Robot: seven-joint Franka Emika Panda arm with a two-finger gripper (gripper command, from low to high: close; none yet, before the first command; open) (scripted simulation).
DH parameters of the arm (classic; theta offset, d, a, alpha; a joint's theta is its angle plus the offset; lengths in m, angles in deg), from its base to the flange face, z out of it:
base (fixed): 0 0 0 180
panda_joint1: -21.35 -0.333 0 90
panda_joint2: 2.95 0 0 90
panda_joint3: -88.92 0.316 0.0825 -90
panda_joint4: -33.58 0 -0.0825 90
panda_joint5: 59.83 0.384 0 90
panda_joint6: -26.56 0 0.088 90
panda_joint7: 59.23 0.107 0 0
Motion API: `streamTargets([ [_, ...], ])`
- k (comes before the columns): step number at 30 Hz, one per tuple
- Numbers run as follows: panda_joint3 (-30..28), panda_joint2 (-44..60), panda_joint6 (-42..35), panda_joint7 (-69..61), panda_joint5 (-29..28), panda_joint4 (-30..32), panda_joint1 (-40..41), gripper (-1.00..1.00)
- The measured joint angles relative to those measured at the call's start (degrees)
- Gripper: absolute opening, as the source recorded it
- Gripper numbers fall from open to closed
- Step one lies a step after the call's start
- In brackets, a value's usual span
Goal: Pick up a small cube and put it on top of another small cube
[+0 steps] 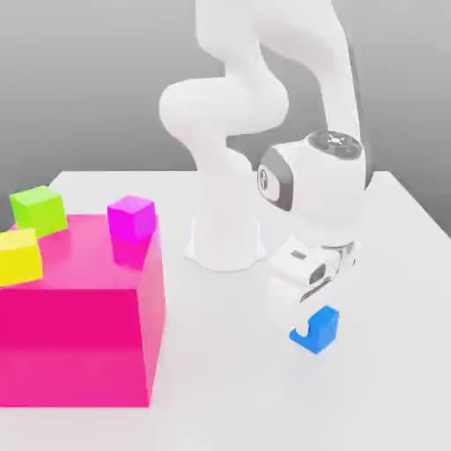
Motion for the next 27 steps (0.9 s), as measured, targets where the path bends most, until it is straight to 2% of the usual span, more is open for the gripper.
streamTargets([
  [9,-6.3,-18.2,-22.2,13.5,-2.4,-4.1,12.8,-1.0],
  [20,-9.9,-40.6,-49.7,31.5,-6.1,-9.4,32.8,-1.0],
  [24,-10.7,-40.1,-44.3,33.0,-7.0,-4.5,35.0,-1.0],
  [25,-10.9,-39.5,-42.3,33.0,-7.2,-3.1,35.2,1.0],
  [27,-10.9,-39.5,-42.3,33.0,-7.1,-3.1,35.2,1.0],
])
